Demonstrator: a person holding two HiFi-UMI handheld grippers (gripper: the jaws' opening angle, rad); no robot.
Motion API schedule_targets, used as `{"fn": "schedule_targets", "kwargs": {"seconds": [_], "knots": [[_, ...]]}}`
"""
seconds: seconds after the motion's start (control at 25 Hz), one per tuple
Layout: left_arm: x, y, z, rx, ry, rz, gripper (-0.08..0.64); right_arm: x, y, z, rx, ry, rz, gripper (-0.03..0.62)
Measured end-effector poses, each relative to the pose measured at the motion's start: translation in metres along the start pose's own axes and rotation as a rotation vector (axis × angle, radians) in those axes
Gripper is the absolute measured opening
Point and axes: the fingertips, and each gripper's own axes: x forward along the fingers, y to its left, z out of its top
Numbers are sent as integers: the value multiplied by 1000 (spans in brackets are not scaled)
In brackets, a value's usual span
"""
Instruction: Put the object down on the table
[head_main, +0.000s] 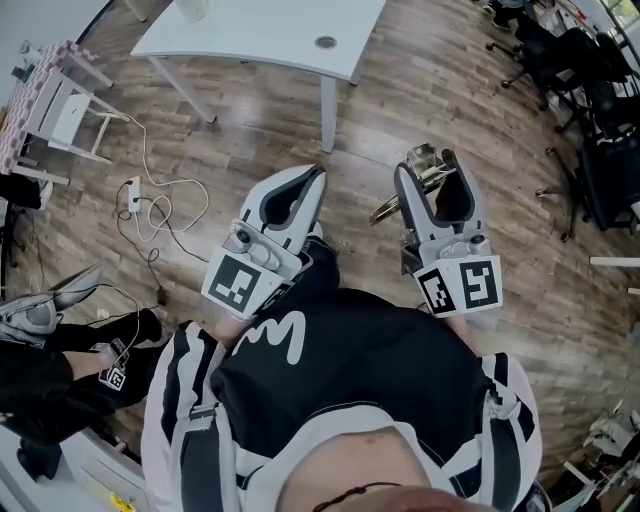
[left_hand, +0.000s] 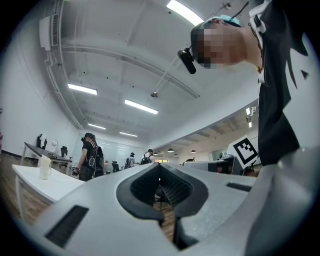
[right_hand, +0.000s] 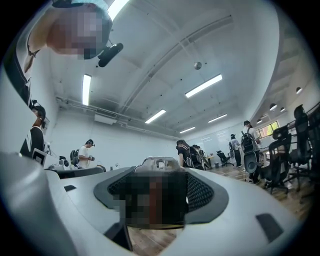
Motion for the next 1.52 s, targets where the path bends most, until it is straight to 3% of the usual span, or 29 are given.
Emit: {"fn": "schedule_targets", "kwargs": {"seconds": [0.32, 0.6, 0.76, 0.96, 1.52], "knots": [[63, 90, 13, 16, -26, -52, 5, 99, -17, 4, -17, -27, -32, 301], [87, 142, 9, 11, -14, -85, 5, 157, -20, 0, -16, -47, -52, 301], [95, 156, 4, 1, -11, -79, 4, 172, -24, -9, 25, -30, -45, 301], [107, 165, 6, -9, -10, -80, 5, 190, -31, -2, 6, -29, -42, 301], [98, 207, -4, -38, 26, -63, 4, 220, -14, -20, 56, 6, -35, 301]]}}
